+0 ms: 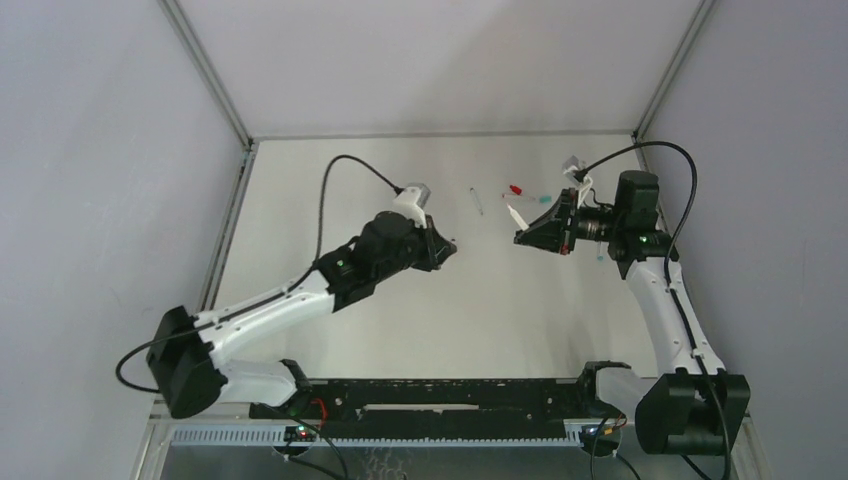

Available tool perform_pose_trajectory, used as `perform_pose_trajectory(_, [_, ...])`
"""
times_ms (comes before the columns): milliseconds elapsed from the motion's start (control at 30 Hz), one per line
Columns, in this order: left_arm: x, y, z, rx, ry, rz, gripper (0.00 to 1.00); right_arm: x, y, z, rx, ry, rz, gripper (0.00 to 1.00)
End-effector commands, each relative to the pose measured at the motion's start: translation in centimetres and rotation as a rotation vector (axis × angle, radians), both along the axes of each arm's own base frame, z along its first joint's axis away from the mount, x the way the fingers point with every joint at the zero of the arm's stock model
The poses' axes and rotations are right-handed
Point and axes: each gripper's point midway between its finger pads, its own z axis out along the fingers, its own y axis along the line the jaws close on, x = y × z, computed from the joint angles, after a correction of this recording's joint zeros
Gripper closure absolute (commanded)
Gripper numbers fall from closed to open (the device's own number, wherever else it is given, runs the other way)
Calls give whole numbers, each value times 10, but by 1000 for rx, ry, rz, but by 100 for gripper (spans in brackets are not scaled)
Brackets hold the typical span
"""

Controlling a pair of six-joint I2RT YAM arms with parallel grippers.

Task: Insert the pens into the pen caps
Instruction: Insert the pen cap onto the pen.

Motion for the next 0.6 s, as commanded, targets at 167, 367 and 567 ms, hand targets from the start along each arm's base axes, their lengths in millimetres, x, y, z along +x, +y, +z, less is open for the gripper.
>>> perform_pose_trajectory(167, [-2, -7, 108, -644, -167, 66, 100, -27, 33, 11, 13, -47, 145, 100])
perform_pose_trajectory(367, [4, -13, 120, -837, -61, 114, 100, -27, 45, 0, -23, -45, 143, 100])
perform_pose_trajectory(567, [10, -4, 131, -969, -57, 173, 100, -29, 48, -3, -38, -53, 151, 100])
